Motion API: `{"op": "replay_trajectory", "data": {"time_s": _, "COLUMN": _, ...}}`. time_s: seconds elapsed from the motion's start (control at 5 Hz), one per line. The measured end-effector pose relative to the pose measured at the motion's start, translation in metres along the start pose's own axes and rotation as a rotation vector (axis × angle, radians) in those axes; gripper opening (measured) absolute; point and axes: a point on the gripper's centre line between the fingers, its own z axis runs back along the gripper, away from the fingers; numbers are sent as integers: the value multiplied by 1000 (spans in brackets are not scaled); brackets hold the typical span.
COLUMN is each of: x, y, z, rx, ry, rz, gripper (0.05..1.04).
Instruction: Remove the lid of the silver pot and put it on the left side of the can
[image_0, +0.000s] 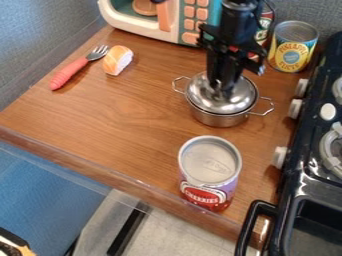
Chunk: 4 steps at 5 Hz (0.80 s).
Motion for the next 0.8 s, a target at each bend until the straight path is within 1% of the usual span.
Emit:
{"op": "replay_trajectory", "data": {"time_s": 0.2, "x": -26, "y": 6, "z": 36, "rx": 14, "ry": -74, "rz": 21, "gripper": 283}}
{"op": "replay_trajectory", "data": {"time_s": 0.4, "x": -60, "y": 17, "z": 42, "rx": 24, "ry": -73, "rz": 67, "gripper": 283}}
{"op": "replay_trajectory", "data": {"time_s": 0.6, "x": -94, "y": 24, "z": 26, "rx": 35, "ry": -4, "rz": 92, "gripper": 283}}
{"op": "replay_trajectory", "data": {"time_s": 0.8, "x": -119, "y": 33, "z": 6, "rx": 55, "ry": 68, "rz": 107, "gripper": 283}}
